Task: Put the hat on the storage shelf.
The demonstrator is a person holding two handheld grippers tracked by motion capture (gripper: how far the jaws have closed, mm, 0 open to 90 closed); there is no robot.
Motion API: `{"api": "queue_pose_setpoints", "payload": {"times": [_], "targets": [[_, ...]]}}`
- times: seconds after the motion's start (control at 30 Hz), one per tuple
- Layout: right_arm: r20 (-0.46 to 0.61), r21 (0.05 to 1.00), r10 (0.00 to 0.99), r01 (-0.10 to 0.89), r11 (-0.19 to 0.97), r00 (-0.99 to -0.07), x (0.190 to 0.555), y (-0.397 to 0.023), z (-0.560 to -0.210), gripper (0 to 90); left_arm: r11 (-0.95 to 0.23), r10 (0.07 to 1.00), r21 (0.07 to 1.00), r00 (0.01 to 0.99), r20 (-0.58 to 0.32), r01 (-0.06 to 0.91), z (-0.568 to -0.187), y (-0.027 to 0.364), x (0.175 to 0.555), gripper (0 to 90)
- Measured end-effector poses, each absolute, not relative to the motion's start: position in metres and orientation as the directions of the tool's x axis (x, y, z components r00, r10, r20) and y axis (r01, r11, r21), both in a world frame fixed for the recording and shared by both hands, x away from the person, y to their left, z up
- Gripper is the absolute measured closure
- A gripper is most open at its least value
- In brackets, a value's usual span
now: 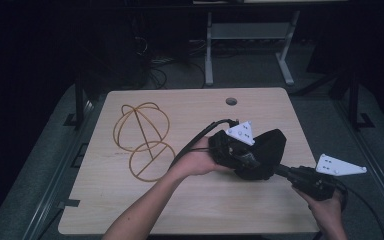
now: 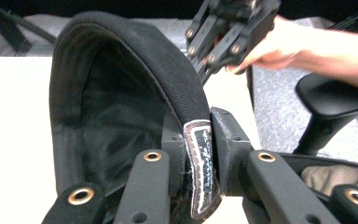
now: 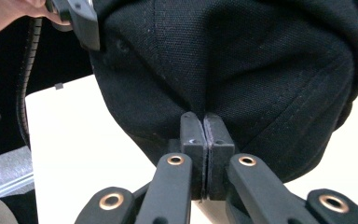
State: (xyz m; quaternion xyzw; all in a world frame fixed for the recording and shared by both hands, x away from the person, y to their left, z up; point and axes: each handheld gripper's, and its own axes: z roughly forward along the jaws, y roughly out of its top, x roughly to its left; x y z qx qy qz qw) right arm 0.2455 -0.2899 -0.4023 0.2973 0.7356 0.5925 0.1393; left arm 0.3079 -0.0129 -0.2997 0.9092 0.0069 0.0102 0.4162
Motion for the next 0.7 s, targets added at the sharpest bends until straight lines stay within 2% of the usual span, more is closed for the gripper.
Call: {"api": "queue_pose_setpoints", "payload": {"times": [0.2,0.6,0.7], "targets": [[0.126,0.947,0.596,0.275,0.166,-0.793,0.247,-0.286,-0.392,89.2,-0.651,0.057,0.759,0.998,0.012,0.028,-0.303,0.0,0.306,68.3],[0.117,0.944,0.601,0.277,0.181,-0.79,0.254,-0.285,-0.378,89.3,-0.616,0.103,0.786,0.994,0.02,0.048,-0.305,0.029,0.301,60.5],[0.107,0.942,0.604,0.276,0.193,-0.79,0.256,-0.286,-0.373,89.3,-0.601,0.123,0.797,0.992,0.02,0.059,-0.308,0.038,0.299,56.1]]}}
